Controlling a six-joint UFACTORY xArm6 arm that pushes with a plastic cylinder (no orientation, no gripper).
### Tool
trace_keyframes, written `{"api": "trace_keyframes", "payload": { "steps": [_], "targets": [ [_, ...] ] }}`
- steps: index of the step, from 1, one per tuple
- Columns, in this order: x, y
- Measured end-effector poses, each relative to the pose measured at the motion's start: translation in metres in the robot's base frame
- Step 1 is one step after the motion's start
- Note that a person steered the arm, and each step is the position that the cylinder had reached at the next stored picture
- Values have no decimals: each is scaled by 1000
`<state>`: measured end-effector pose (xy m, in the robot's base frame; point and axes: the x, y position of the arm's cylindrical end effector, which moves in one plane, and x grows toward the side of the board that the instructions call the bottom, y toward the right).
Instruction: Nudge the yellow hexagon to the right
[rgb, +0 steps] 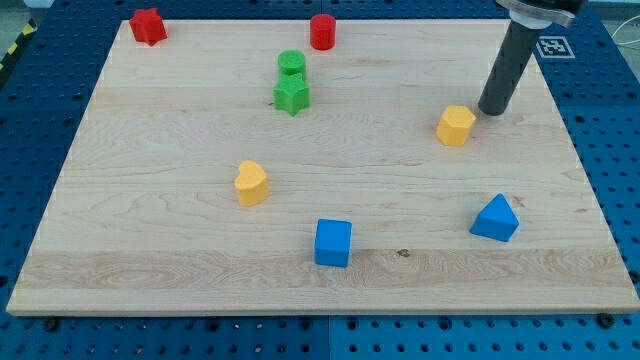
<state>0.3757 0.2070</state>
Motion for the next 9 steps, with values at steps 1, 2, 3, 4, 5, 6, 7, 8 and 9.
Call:
{"api": "trace_keyframes", "payload": {
  "steps": [1, 2, 3, 4, 5, 6, 7, 8, 9],
  "targets": [
    [0, -5],
    [1, -6],
    [5, 11],
    [5, 18],
    [6, 18],
    [20, 18],
    [32, 20],
    [33, 16],
    [33, 4]
  ]
}}
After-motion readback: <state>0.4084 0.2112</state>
